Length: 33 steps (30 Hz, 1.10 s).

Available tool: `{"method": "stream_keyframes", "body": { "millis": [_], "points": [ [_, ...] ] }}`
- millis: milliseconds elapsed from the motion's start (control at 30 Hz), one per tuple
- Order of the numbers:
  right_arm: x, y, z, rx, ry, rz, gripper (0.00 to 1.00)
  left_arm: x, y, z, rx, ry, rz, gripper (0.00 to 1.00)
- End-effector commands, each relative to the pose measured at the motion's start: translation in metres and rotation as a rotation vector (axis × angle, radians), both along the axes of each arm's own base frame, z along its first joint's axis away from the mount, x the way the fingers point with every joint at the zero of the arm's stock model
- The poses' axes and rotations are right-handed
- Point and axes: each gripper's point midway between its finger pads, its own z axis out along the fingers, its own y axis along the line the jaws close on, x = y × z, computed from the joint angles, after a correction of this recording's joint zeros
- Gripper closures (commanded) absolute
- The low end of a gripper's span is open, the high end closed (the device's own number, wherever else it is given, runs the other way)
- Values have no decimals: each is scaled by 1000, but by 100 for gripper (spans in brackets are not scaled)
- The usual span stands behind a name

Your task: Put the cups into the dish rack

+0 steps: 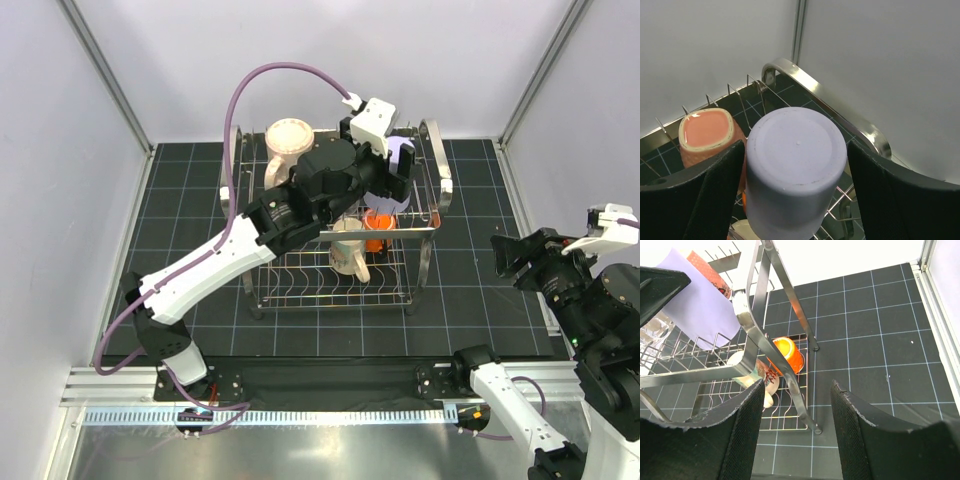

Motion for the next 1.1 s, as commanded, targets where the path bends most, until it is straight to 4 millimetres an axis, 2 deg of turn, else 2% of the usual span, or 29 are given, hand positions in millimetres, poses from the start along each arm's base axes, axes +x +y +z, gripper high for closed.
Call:
{"method": "stream_keyframes", "body": {
  "millis": [0,200,333,467,567,600,667,700,767,800,867,900,933,967,1000,1033,1067],
  "points": [
    [2,1,9,7,-40,6,43,0,-3,-14,33,46,-14,19],
    [3,2,6,8,-32,9,43,-3,-2,-7,17,39,-28,16],
    [1,2,7,9,-35,12,43,-10,4,18,-34,17,-45,15],
    [2,7,5,6,-26,39,43,-25,23,52,-105,-10,-65,10],
    [1,14,-1,8,-7,77,43,-36,33,68,-147,-18,-88,9],
    [3,16,-5,5,7,89,43,-43,42,79,-172,-27,-99,9],
    [1,21,-9,12,10,114,42,-50,49,85,-203,-31,-116,8],
    [2,21,-12,17,20,115,42,-57,59,96,-231,-40,-123,8],
    [1,33,-18,27,42,180,41,-64,64,100,-251,-40,-143,8],
    [1,36,-23,28,55,194,41,-71,73,107,-269,-49,-150,8],
    [-3,38,-28,30,66,212,39,-79,82,111,-288,-45,-167,8],
    [-4,40,-36,30,86,222,38,-81,83,103,-274,-32,-173,8],
    [-6,39,-39,27,91,224,37,-90,98,110,-297,-39,-175,7],
    [-10,39,-41,26,89,227,35,-93,105,109,-301,-36,-171,5],
    [-12,40,-51,25,113,231,34,-93,105,88,-274,-2,-163,4],
    [-13,40,-56,25,126,236,31,-103,128,97,-310,-18,-155,3],
    [-15,41,-67,28,150,243,30,-103,137,88,-307,-7,-126,2]
  ]
}}
